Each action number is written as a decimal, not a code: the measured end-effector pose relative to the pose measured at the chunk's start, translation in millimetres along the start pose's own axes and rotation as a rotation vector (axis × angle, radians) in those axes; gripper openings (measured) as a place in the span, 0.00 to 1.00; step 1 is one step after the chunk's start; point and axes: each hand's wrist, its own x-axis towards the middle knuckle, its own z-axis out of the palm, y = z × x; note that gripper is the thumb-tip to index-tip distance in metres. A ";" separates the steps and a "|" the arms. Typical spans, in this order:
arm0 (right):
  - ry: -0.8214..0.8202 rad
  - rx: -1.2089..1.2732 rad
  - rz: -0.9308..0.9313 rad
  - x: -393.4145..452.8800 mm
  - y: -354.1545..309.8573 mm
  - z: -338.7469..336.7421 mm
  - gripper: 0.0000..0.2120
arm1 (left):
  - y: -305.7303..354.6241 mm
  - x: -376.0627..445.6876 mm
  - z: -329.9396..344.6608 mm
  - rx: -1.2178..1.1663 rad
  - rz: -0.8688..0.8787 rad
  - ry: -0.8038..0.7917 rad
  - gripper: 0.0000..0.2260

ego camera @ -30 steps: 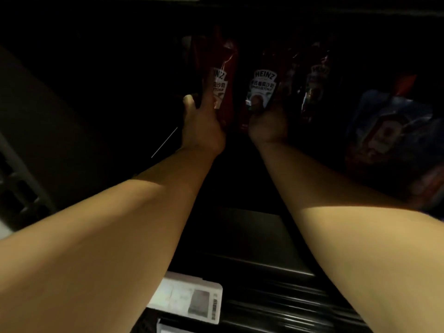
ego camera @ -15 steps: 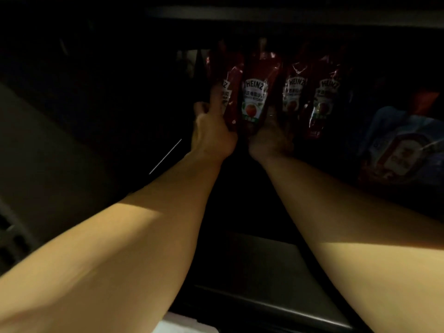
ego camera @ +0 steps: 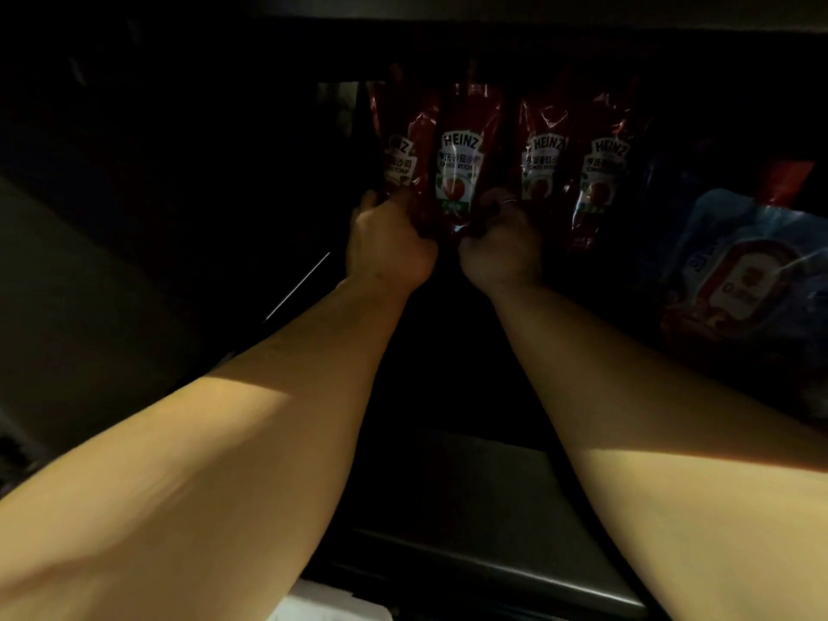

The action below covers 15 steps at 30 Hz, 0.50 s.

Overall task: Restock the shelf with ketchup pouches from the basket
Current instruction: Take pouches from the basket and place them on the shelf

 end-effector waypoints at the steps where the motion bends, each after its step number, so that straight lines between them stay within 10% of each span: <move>1: -0.019 -0.002 0.012 0.4 -0.5 -0.3 0.24 | 0.2 0.1 -0.8 0.003 -0.010 0.005 0.19; 15: -0.126 -0.184 -0.030 5.1 5.3 7.6 0.13 | -2.1 0.7 -1.4 0.034 -0.105 0.008 0.11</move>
